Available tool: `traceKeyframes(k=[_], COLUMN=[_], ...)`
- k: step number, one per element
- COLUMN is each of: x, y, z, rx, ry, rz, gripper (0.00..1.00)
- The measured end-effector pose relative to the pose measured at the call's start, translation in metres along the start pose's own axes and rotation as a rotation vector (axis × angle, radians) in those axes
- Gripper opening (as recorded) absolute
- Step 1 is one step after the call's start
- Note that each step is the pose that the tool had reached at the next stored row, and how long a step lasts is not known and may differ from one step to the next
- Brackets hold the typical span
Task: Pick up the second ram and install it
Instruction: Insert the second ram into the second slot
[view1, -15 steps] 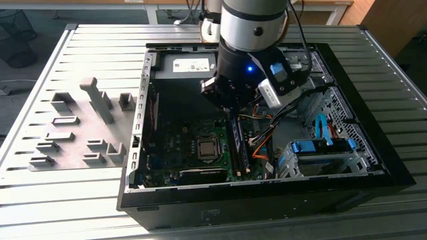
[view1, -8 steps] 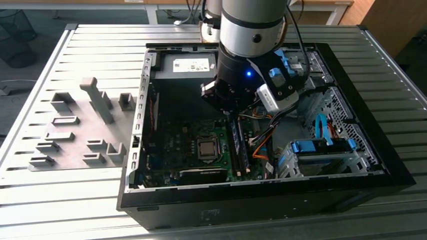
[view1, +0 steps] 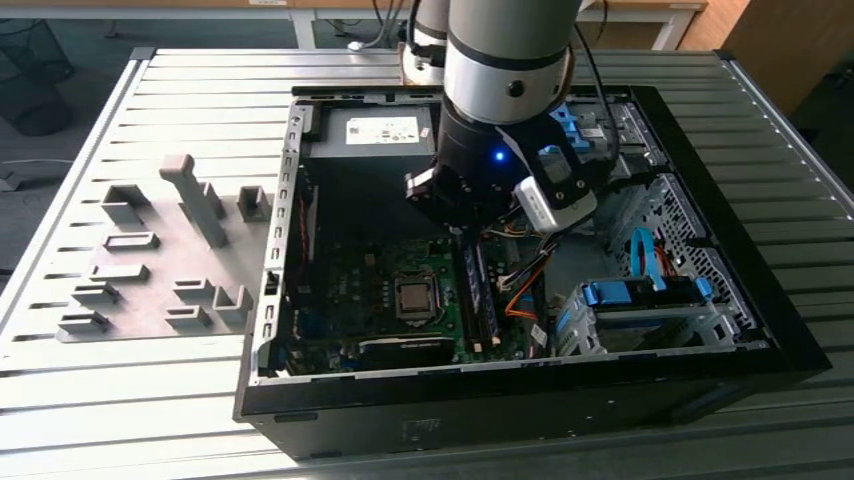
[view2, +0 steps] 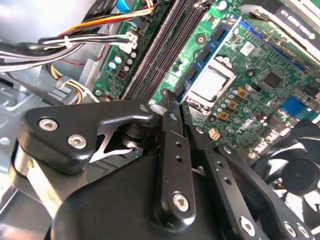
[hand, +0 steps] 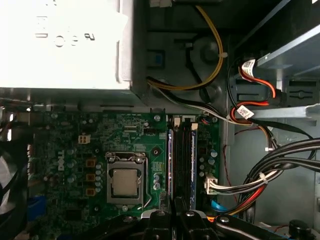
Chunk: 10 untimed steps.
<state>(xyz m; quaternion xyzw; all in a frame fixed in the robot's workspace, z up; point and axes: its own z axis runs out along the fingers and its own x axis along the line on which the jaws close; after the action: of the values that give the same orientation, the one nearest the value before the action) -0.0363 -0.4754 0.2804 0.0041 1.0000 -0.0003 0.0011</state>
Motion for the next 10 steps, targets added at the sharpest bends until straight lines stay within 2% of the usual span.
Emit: traceKeyframes(k=[10], x=[-0.0009], y=[0.0000], z=[0.0180], rx=[0.0006], ry=[0.0002], rz=[0.008], gripper=[0.14])
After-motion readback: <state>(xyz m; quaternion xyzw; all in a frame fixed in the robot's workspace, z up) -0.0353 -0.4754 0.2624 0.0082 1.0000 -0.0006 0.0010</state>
